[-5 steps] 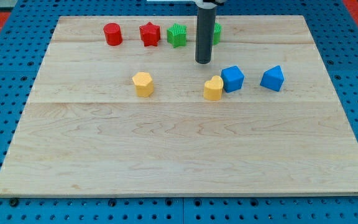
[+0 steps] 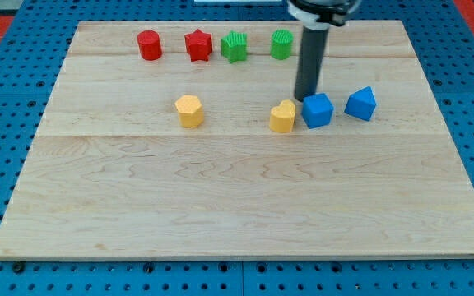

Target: Slide the blue triangle and blue cube down a bit

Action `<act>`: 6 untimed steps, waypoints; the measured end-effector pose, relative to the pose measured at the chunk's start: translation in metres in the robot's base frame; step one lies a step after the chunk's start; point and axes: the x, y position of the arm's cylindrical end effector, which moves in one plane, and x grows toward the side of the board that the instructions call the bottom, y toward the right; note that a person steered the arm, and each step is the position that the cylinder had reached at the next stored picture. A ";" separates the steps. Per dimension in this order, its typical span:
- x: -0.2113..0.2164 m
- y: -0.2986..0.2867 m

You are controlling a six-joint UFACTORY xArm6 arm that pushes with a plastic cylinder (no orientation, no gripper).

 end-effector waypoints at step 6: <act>-0.026 0.081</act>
